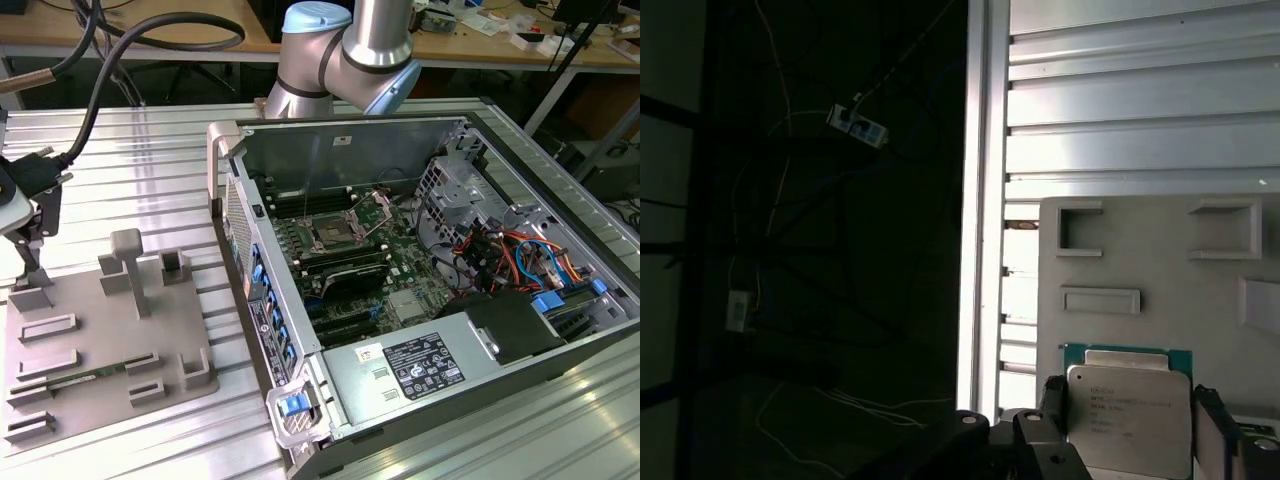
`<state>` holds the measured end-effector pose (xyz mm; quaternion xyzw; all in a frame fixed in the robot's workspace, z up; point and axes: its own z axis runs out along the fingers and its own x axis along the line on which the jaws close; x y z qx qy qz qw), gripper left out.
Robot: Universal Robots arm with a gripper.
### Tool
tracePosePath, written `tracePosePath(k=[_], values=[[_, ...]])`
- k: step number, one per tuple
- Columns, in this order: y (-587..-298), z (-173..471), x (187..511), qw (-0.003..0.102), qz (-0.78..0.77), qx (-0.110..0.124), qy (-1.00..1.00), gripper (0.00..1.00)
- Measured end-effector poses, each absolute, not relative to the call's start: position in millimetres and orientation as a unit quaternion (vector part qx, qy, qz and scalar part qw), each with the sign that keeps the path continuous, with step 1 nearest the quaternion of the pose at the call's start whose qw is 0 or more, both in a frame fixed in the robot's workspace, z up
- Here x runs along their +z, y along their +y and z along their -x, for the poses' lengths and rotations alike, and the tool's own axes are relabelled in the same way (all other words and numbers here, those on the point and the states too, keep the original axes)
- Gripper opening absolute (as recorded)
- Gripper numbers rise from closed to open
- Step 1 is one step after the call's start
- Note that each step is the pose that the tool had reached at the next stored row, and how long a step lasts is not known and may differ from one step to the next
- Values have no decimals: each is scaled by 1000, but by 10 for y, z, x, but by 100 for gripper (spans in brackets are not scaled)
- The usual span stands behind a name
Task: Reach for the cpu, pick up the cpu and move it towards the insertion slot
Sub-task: 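Pick up the cpu and move it towards the insertion slot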
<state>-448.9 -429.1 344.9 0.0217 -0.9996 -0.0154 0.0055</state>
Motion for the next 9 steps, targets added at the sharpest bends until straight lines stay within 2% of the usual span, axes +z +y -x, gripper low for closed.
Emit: tracePosePath(k=[9], values=[[-4291,4486,3531,5,-22,-15,-1000,55]])
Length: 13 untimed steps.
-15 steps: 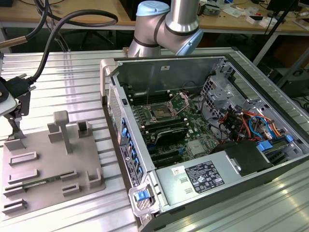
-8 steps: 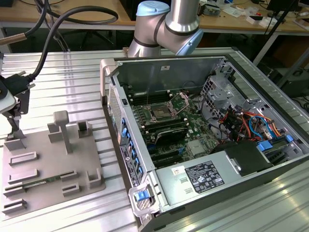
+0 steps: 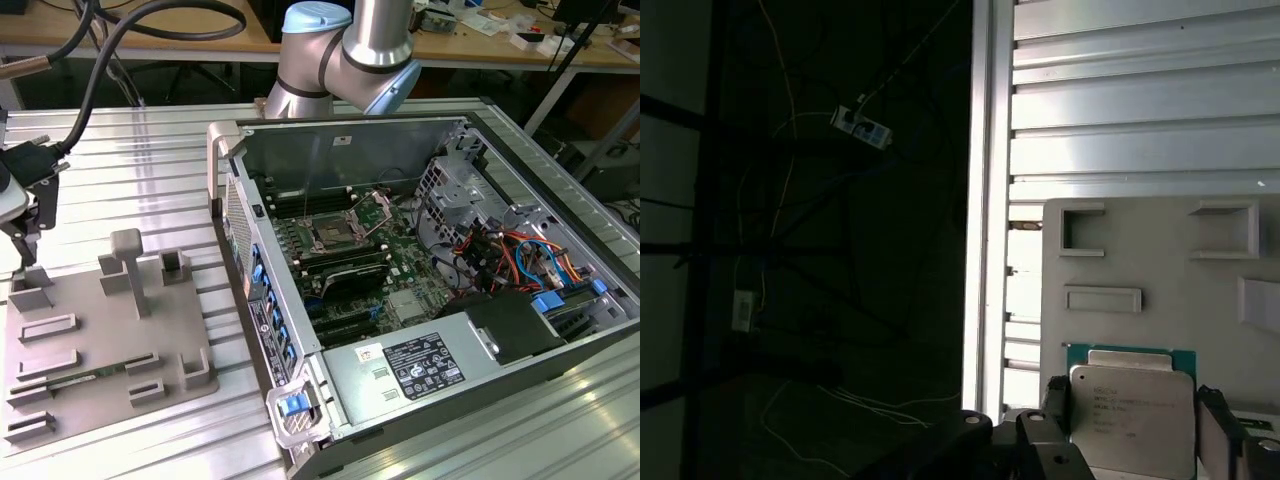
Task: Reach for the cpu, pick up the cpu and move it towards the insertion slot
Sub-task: 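Pick up the cpu and move it towards the insertion slot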
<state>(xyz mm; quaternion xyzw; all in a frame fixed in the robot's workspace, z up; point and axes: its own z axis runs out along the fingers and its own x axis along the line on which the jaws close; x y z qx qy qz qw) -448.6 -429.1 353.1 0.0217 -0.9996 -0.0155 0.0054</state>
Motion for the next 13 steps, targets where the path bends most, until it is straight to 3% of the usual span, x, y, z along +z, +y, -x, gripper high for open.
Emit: tracePosePath(k=[13], values=[[-4291,4485,3615,5,-22,-15,-1000,55]])
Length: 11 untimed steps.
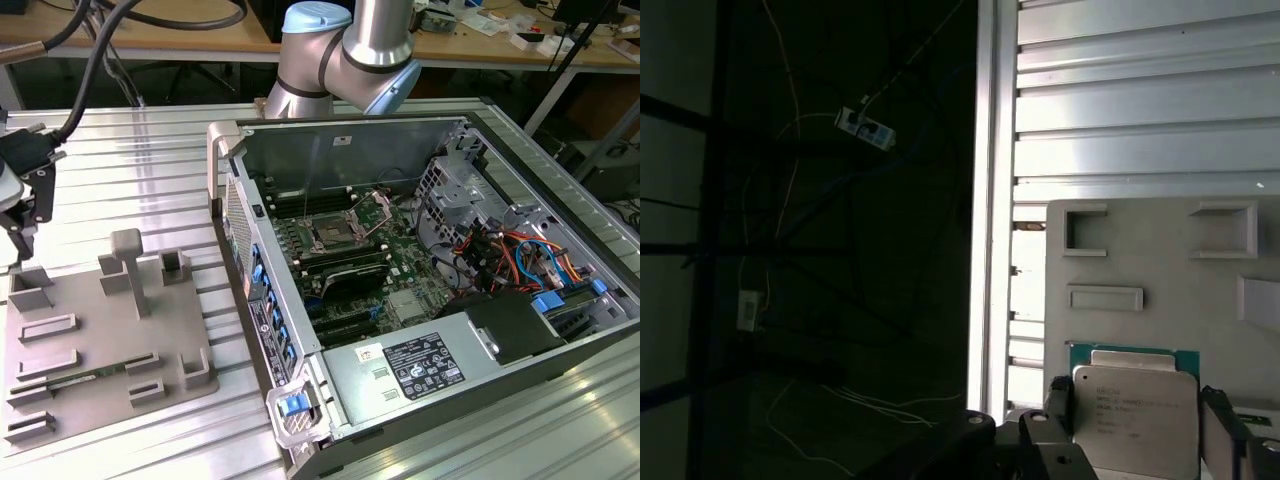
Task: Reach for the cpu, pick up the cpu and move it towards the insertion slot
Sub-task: 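Pick up the cpu and move it towards the insertion slot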
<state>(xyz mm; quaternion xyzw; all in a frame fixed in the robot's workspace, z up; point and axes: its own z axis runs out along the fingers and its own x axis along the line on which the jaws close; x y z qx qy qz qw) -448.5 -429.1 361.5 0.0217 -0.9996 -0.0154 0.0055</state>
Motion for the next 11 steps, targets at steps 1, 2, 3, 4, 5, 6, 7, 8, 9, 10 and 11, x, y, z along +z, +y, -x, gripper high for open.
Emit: tracePosePath(k=[1,2,3,4,5,6,7,8,9,10,11], values=[[-4291,4484,3624,5,-22,-15,-1000,55],[-4291,4484,3633,5,-22,-15,-1000,55],[-4291,4483,3638,5,-22,-15,-1000,55],[-4291,4483,3646,5,-22,-15,-1000,55],[-4291,4482,3653,5,-22,-15,-1000,55],[-4291,4481,3655,5,-22,-15,-1000,55],[-4291,4481,3660,5,-22,-15,-1000,55],[-4291,4480,3665,5,-22,-15,-1000,55],[-4291,4480,3670,5,-22,-15,-1000,55],[-4291,4480,3674,5,-22,-15,-1000,55],[-4291,4479,3680,5,-22,-15,-1000,55]])
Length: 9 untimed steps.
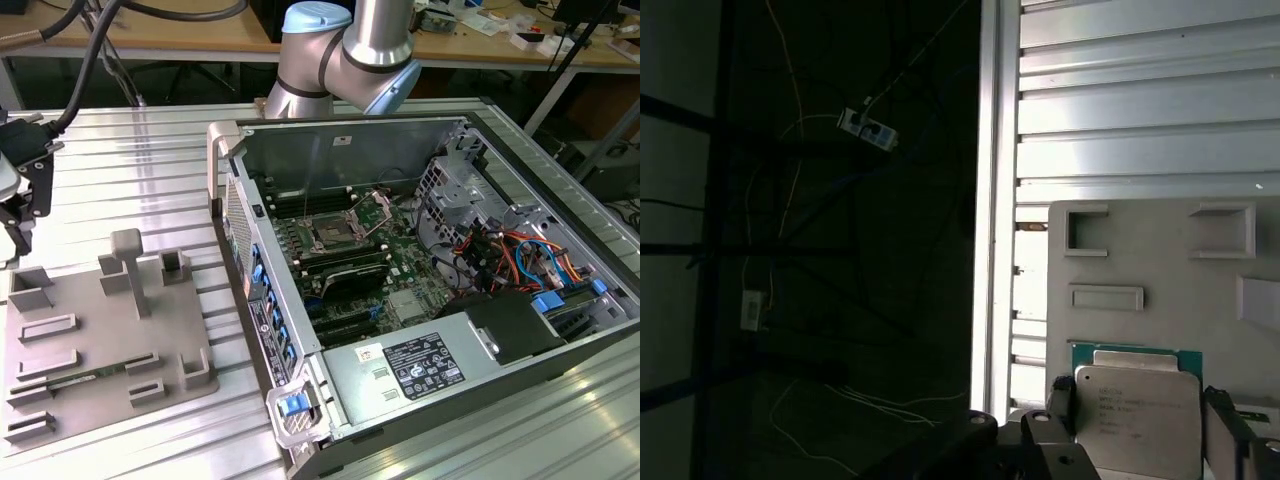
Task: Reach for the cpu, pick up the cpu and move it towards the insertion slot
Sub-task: 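Pick up the cpu and move it towards the insertion slot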
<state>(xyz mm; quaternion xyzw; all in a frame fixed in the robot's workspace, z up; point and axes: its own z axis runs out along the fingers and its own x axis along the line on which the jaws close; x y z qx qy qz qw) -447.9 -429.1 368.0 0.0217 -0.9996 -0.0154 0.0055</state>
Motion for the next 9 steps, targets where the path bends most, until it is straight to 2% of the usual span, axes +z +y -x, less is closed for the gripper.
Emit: tracePosePath(k=[9], values=[[-4291,4467,3743,5,-22,-15,-1000,55]])
